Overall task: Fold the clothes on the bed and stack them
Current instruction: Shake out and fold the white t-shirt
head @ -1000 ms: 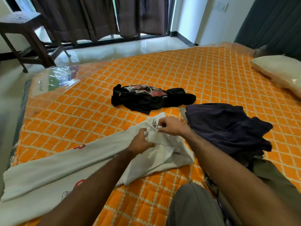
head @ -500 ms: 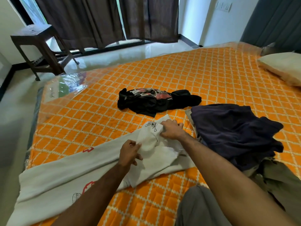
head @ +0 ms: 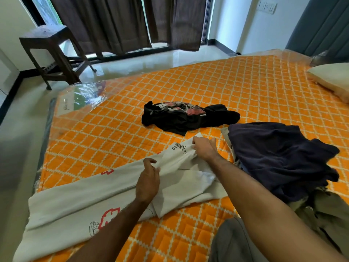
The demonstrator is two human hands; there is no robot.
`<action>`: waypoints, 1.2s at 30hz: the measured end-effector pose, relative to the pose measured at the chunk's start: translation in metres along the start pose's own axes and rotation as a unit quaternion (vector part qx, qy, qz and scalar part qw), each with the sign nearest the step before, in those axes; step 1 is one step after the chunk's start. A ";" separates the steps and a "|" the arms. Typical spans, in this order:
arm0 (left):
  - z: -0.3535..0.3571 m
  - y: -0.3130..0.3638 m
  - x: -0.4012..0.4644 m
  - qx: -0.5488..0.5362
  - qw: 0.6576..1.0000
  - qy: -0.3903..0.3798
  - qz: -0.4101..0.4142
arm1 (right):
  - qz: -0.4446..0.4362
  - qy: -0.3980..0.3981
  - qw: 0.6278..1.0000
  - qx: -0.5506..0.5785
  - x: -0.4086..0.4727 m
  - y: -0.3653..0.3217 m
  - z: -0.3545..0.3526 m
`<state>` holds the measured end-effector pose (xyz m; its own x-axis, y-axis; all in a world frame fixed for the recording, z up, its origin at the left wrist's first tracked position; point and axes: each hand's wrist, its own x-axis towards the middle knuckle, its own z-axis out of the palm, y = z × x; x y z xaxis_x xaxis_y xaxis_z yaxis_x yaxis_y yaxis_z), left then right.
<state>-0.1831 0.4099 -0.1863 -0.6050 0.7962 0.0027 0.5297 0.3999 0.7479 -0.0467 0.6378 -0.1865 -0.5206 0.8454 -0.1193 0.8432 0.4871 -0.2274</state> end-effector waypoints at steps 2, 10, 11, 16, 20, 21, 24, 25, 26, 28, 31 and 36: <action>-0.004 0.002 0.005 -0.002 1.000 0.019 0.016 | -0.002 0.005 1.000 0.006 0.003 0.000 -0.002; -0.007 -0.019 0.003 0.294 0.933 0.037 0.202 | -0.078 0.089 0.993 0.002 -0.018 -0.016 0.001; -0.005 -0.019 0.003 0.298 0.922 0.007 0.246 | -0.126 0.103 0.987 0.002 -0.026 -0.020 0.007; 0.012 -0.031 -0.006 0.372 0.849 -0.236 0.293 | -0.206 -0.036 0.978 0.022 -0.059 -0.034 0.042; -0.003 -0.035 -0.009 0.383 0.833 -0.251 0.310 | -0.147 -0.101 0.984 -0.003 -0.059 -0.047 0.041; -0.009 -0.037 -0.009 0.381 0.831 -0.250 0.319 | -0.130 -0.106 0.986 0.010 -0.057 -0.052 0.037; -0.022 -0.044 -0.012 0.381 0.827 -0.255 0.325 | -0.053 -0.119 0.989 0.068 -0.047 -0.067 0.023; -0.025 -0.047 -0.013 0.384 0.824 -0.261 0.323 | -0.032 -0.115 0.990 0.081 -0.042 -0.073 0.018; -0.027 -0.048 -0.015 0.384 0.823 -0.268 0.321 | -0.014 -0.110 0.990 0.086 -0.037 -0.076 0.013; -0.028 -0.048 -0.017 0.384 0.824 -0.278 0.310 | 0.020 -0.095 0.990 0.098 -0.026 -0.081 0.007; -0.026 -0.044 -0.020 0.384 0.827 -0.293 0.289 | 0.033 -0.045 0.994 0.089 -0.017 -0.083 0.001; -0.021 -0.050 -0.024 0.355 0.847 -0.288 0.271 | -0.050 0.073 0.990 0.114 -0.023 -0.078 0.007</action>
<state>-0.2078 0.3617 -0.2092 0.1234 0.9576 -0.2604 0.9847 -0.0857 0.1516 -0.1017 0.5789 -0.1732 -0.5614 0.8259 0.0519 0.7275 0.5224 -0.4448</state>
